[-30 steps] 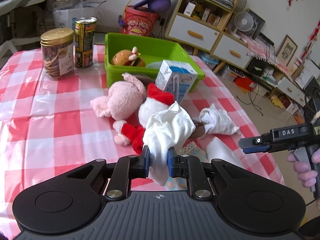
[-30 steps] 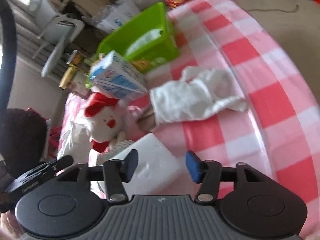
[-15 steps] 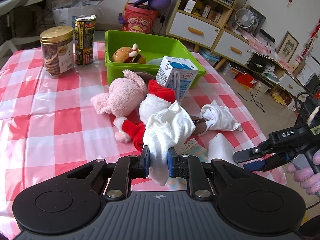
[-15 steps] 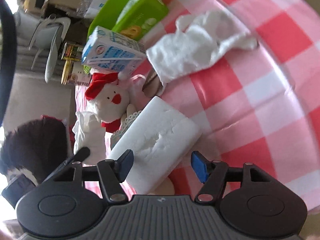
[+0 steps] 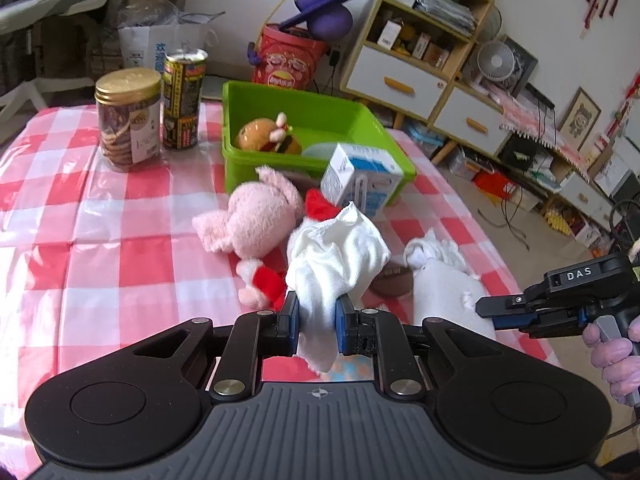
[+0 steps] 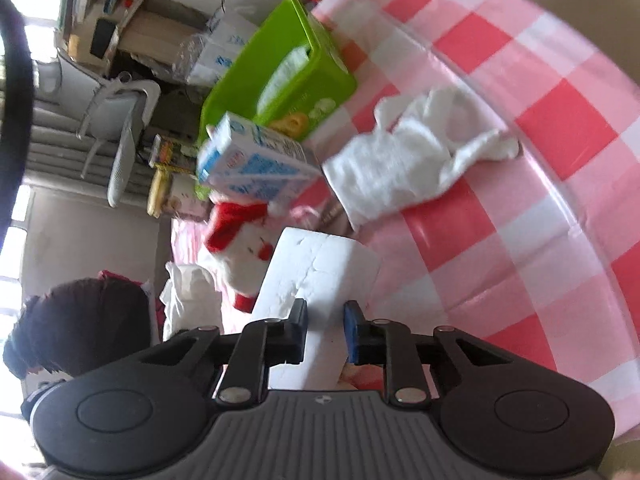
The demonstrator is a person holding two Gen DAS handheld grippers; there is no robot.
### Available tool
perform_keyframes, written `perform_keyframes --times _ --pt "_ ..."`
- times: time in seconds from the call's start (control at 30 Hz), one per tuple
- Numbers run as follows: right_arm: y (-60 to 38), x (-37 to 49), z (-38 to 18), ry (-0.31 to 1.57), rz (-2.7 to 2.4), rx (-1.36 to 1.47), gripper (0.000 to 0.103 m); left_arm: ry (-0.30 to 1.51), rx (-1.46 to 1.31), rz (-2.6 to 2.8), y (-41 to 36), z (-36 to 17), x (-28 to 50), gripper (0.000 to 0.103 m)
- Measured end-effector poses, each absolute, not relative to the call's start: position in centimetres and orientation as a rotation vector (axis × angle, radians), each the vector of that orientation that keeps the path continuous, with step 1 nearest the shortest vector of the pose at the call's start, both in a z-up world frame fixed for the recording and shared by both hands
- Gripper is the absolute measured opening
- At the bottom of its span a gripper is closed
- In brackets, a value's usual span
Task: Organize soft objects
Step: 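Lift both items, carry them over the green bin and open both tools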
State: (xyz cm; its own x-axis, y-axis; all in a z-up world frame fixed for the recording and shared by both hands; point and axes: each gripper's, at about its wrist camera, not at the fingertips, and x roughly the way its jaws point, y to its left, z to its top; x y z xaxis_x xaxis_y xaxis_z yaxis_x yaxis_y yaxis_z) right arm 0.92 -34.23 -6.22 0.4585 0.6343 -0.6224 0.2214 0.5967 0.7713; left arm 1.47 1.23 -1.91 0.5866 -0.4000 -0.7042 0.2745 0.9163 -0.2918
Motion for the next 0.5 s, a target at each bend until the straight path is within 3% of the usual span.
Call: perform_keyframes --times 0.5 --pt "-33.4 5.7 -3.5 0.827 0.439 1.064 0.0 0.685 -0.305 -0.358 3.0 -1.7 6.1 0.015"
